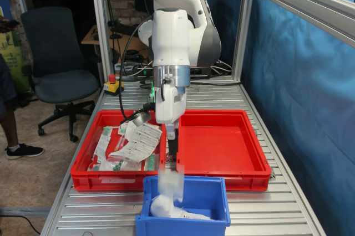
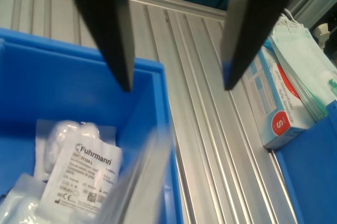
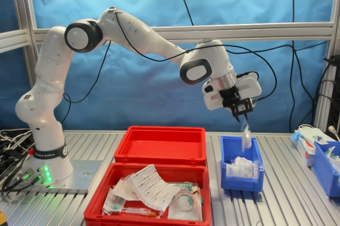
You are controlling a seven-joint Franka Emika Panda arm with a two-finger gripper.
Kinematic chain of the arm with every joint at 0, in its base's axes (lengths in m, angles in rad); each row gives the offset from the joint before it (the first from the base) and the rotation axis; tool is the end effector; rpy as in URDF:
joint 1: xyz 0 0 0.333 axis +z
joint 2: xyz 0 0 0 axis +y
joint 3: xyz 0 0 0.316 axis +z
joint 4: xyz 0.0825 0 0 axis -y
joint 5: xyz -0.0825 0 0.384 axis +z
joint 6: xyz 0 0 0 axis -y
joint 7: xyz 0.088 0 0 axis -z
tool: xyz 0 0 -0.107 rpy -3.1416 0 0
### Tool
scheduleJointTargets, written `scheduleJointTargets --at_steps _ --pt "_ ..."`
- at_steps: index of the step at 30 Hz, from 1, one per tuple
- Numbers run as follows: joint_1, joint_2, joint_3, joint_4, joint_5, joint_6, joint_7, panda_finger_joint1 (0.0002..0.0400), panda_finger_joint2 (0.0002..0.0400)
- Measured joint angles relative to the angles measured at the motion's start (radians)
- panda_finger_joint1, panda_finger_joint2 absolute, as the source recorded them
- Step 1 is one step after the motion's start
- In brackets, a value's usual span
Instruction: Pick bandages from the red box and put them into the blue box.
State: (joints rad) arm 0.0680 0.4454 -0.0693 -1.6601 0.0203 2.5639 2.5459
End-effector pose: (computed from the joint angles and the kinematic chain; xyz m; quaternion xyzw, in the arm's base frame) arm 0.7092 0.0056 0.4016 -0.2848 0.9311 -0.0731 0.2158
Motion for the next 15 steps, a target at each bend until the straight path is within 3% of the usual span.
scheduleJointTargets --at_steps 1,5,6,10,11,15 --pt "0.000 0.000 0.000 0.000 0.000 0.000 0.000 0.0125 0.0125" --pt "0.000 0.000 0.000 0.000 0.000 0.000 0.000 0.0125 0.0125" --pt "0.000 0.000 0.000 0.000 0.000 0.000 0.000 0.0175 0.0175" --pt "0.000 0.000 0.000 0.000 0.000 0.000 0.000 0.0175 0.0175" --pt "0.000 0.000 0.000 0.000 0.000 0.000 0.000 0.0225 0.0225" --pt "0.000 0.000 0.000 0.000 0.000 0.000 0.000 0.0225 0.0225"
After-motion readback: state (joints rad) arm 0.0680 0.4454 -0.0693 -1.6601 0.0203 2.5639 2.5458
